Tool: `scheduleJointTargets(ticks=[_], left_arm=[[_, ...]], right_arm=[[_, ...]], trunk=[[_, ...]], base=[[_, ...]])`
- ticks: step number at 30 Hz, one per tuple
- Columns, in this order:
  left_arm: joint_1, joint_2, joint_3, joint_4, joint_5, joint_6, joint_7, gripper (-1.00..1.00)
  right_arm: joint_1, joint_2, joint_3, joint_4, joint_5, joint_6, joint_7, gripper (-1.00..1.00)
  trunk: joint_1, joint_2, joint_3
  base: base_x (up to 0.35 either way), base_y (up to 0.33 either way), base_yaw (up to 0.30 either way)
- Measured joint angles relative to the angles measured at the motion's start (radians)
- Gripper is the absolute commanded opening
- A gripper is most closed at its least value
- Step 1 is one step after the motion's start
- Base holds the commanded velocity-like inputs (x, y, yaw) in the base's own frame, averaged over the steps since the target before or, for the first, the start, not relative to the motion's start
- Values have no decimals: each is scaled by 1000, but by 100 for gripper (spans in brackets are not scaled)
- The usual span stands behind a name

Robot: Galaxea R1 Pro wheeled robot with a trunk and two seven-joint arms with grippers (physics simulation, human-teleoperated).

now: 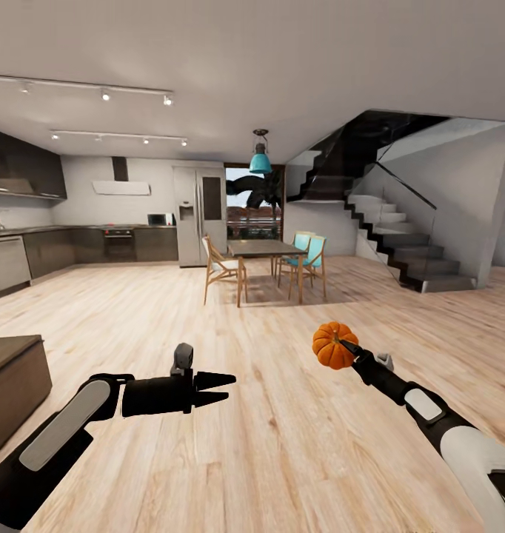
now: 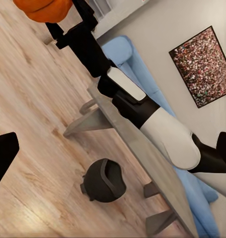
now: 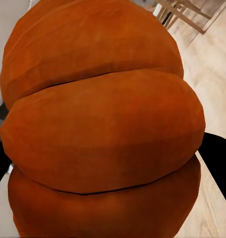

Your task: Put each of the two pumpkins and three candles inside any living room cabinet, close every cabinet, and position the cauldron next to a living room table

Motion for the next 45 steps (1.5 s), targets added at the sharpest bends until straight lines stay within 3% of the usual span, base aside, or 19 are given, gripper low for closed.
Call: scheduleJointTargets(ticks=[15,29,45], left_arm=[[0,0,0,0,0,0,0,100],[0,0,0,0,0,0,0,100],[0,0,0,1,-1,0,0,100]], right_arm=[[0,0,-2,0,-3,1,0,-100],[0,0,-5,-3,-5,1,6,-100],[0,0,-4,-2,0,1,0,-100]], trunk=[[-58,105,63],[-111,203,108],[-173,315,148]], base=[[-1,0,-179],[-10,0,-10],[-160,0,0]])
